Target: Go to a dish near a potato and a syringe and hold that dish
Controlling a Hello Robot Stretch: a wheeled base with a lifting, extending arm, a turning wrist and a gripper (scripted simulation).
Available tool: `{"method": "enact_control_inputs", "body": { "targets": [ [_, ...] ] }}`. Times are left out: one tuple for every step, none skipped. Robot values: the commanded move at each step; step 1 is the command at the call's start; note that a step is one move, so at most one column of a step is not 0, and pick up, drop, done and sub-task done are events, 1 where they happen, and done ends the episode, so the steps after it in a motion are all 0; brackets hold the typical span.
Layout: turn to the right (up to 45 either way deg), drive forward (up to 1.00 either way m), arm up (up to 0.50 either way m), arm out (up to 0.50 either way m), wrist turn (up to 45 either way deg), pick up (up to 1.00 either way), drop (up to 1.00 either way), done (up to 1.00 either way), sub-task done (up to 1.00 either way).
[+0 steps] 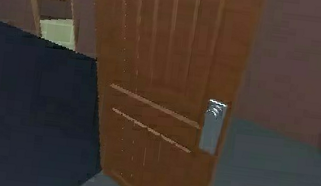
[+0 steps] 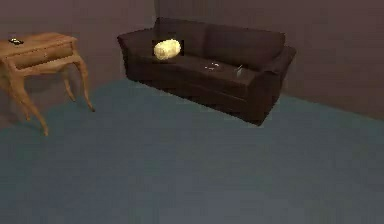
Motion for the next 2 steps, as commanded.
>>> {"method": "enact_control_inputs", "body": {
  "targets": [
    [-33.0, 0.0, 0.0, 0.0, 0.0, 0.0, 0.0, 0.0, 0.0],
    [0.0, 1.0, 0.0, 0.0, 0.0, 0.0, 0.0, 0.0, 0.0]
  ]
}}
